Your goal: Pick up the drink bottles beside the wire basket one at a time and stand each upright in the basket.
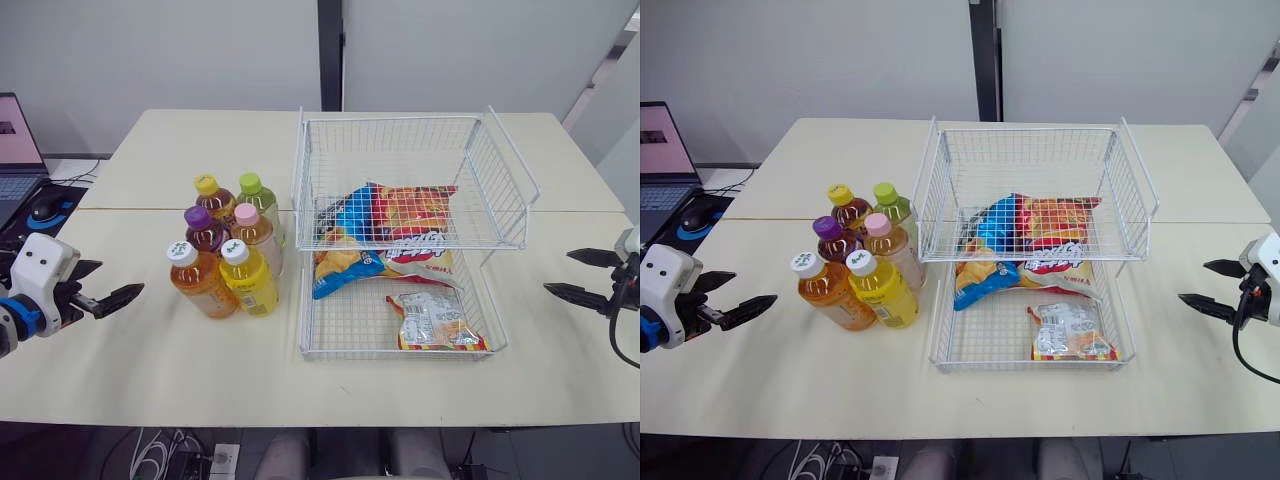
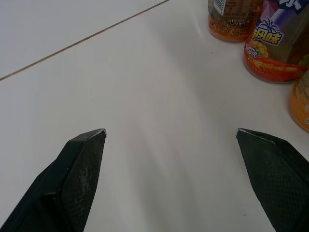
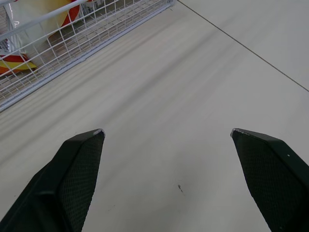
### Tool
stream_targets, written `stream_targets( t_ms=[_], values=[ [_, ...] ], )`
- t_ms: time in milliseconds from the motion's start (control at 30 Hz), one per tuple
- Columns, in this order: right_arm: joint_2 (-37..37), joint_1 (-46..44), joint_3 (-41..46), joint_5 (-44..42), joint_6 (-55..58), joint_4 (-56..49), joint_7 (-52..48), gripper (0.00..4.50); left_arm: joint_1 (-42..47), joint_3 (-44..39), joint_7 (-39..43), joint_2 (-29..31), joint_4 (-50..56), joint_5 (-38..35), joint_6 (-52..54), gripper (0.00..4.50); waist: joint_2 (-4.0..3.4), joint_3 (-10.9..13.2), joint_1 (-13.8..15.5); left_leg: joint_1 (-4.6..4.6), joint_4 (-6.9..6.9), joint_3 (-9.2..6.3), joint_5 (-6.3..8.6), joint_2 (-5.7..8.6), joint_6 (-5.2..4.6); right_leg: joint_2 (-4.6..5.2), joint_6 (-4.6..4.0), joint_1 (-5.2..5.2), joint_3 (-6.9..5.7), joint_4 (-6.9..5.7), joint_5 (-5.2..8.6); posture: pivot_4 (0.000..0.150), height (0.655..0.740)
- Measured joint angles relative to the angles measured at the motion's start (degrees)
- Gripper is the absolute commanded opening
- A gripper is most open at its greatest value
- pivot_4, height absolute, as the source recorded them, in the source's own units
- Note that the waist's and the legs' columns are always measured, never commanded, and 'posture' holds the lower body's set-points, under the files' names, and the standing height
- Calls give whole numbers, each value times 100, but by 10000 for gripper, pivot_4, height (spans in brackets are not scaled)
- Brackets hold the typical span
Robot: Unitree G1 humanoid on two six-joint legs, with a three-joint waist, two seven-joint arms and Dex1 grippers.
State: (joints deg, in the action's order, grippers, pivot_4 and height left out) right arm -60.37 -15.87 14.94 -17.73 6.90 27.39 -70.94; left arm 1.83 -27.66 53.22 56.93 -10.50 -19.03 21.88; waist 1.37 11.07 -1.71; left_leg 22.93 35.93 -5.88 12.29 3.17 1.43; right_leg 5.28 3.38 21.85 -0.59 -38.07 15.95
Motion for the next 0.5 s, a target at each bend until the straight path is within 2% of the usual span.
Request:
stream_targets(
  t_ms=[500],
  values=[
    [0, -11, 63, 84, -440, 515, 367, 45000, 86, -25, 499, 67, -156, -247, -225, 44687, 0, 0, -2, 0, 0, 5, 0, -1, 0, -1, 0, 1, 3, -1, -1, 1500, 7400]
  ],
)
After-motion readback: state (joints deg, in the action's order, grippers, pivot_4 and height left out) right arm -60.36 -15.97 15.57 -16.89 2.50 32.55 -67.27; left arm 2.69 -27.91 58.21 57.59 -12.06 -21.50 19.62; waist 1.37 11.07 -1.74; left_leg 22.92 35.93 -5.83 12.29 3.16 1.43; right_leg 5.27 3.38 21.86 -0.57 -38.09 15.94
